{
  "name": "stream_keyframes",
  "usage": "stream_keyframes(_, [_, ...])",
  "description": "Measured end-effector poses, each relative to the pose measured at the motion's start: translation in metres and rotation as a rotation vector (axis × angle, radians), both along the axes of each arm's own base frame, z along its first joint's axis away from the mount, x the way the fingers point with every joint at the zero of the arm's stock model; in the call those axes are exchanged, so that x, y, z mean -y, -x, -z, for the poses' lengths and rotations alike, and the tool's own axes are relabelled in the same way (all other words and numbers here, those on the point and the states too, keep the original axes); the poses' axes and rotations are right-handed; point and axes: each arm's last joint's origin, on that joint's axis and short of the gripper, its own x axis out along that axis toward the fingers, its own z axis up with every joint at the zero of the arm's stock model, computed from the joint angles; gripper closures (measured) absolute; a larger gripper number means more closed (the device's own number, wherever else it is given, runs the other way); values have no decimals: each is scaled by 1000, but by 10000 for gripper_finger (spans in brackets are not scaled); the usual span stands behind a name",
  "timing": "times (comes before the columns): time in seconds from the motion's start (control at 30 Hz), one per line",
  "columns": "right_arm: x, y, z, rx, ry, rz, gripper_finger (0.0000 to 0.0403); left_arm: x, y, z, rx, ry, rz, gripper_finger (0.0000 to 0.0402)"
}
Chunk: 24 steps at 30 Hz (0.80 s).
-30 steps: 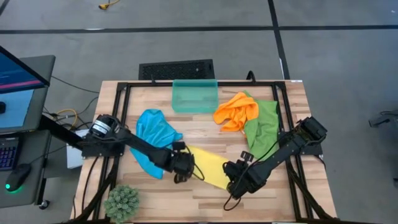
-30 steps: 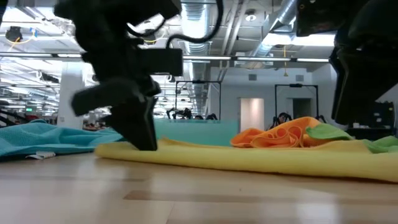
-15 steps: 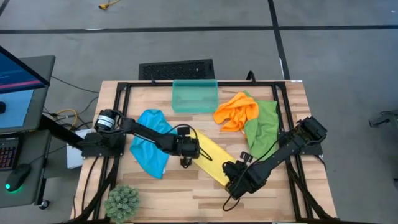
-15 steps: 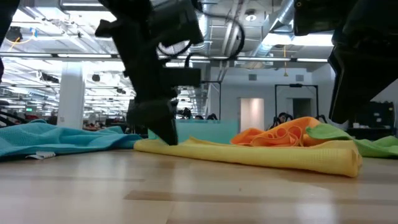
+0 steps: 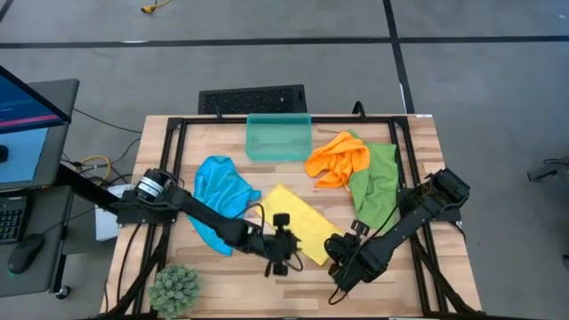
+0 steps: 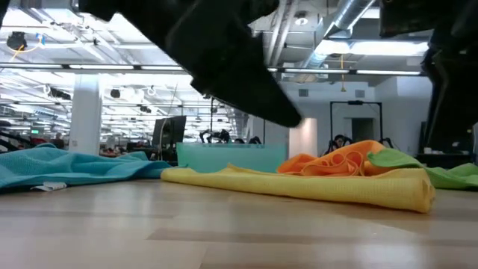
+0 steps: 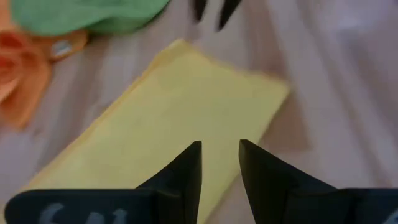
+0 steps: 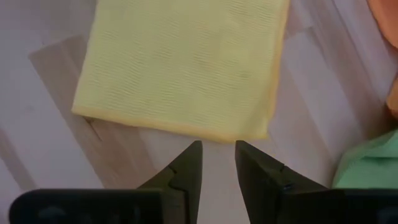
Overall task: Roll microfiber towels into tight, uniform cylinder then place into a basket
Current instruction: Fold the yellow microfiber towel
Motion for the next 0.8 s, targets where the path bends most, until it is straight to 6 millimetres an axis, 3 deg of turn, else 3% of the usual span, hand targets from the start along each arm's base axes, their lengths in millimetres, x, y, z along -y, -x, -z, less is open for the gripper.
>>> stream_keyframes(0.23, [-4,4,0,7,6,-3,284,-3,-15,42,41,70,-70,301])
stream_keyframes(0.6, [1,1,0,3,13,8,285,-14,-15,50,-96,182,-23,301])
stream_keyframes(0.8, [1,1,0,1,15,6,285,-10,-5,53,-226,110,50,301])
